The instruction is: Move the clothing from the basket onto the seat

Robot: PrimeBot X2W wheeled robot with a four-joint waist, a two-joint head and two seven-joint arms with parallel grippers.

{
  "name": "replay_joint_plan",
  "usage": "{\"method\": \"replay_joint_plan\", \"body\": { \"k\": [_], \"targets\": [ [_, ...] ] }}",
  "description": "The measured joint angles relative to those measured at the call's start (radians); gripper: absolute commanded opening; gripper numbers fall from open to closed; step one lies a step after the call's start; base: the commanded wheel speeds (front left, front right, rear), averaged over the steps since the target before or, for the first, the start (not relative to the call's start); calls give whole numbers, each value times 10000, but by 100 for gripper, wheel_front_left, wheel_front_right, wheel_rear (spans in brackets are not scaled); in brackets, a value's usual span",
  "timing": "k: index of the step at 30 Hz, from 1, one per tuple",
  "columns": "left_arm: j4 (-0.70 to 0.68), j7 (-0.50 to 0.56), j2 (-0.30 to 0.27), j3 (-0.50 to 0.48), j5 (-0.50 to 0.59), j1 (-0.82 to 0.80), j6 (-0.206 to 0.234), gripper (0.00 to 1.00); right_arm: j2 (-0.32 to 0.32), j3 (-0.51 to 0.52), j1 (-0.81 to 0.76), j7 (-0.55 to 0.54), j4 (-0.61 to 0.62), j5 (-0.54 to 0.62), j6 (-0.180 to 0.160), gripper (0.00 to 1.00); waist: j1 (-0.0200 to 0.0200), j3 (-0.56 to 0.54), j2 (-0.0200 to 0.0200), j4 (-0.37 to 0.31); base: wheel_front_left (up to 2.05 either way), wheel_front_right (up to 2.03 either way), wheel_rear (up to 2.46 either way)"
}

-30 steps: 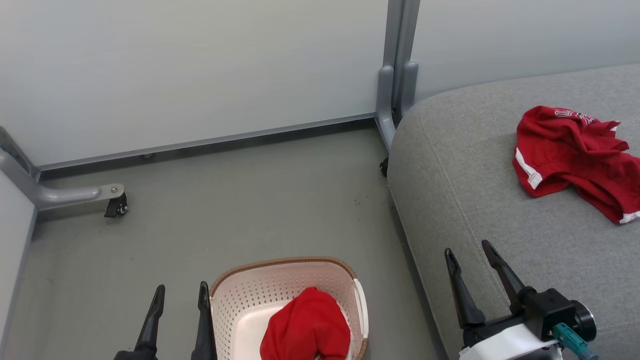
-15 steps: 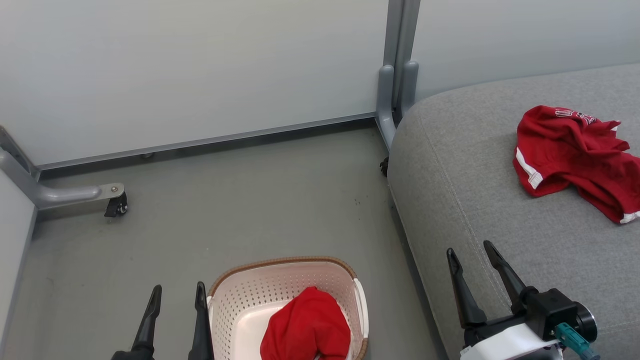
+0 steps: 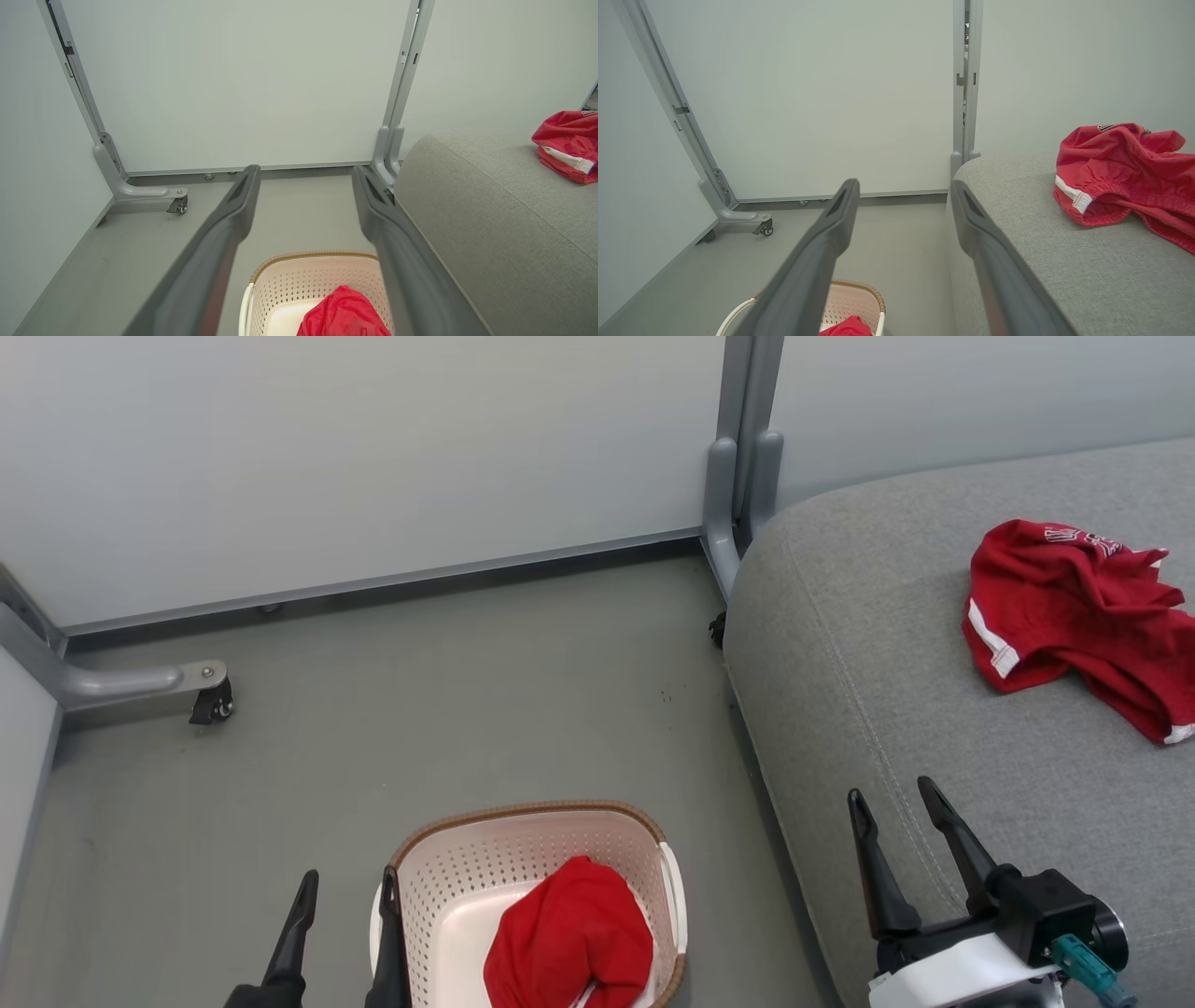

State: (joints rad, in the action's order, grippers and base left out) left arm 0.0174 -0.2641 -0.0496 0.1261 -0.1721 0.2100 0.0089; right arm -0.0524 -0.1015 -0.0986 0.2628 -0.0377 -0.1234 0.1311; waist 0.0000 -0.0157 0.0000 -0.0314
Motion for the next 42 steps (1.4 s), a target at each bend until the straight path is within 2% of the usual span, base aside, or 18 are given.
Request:
{"method": "replay_joint_plan", "body": {
  "k": [6, 12, 17, 20, 24, 27, 32, 36, 42],
  "targets": [
    [1104, 0, 2, 324, 297, -683, -270, 100, 8, 291, 136, 0, 151, -140, 0, 100, 0, 511, 0, 7, 0, 0, 0],
    [2874, 0, 10, 775, 614, -2649, -767, 100, 12, 571, 1289, 0, 570, -115, 0, 100, 0, 1556, 0, 2, 0, 0, 0],
    [4734, 0, -65, 1676, 1271, -4551, -1187, 100, -48, 832, 2231, -2, 943, 23, 0, 100, 0, 2733, 0, -60, 0, 0, 0],
    [5601, 0, -309, 2376, 1647, -5493, -1323, 100, -50, 972, 2634, 0, 1126, 40, 0, 100, 1, 3425, 0, -135, 0, 0, 0],
    [7104, 2, -729, 3557, 2495, -6686, -1360, 100, -44, 1043, 2993, -2, 1388, 46, 0, 100, 1, 4352, 0, -296, 0, 0, 0],
    [8163, 2, -773, 4146, 2623, -7488, -1365, 100, -21, 1037, 3180, -2, 1551, 46, 0, 100, 1, 4946, 0, -444, 0, 0, 0],
    [9718, 8, -669, 5411, 2318, -8705, -1367, 100, 10, 926, 3524, 0, 1666, -138, 0, 100, 1, 5906, 0, -751, 0, 0, 0],
    [11089, 456, -614, 6372, 2044, -9674, -1379, 100, 12, 734, 3715, 0, 1630, -591, 0, 100, 1, 6689, 0, -1088, 0, 0, 0],
    [11975, 940, -581, 6999, 1806, -10605, -1379, 100, 12, 654, 4195, 0, 1824, -930, 0, 100, 1, 7490, 0, -1561, 0, 0, 0]
  ]
}}
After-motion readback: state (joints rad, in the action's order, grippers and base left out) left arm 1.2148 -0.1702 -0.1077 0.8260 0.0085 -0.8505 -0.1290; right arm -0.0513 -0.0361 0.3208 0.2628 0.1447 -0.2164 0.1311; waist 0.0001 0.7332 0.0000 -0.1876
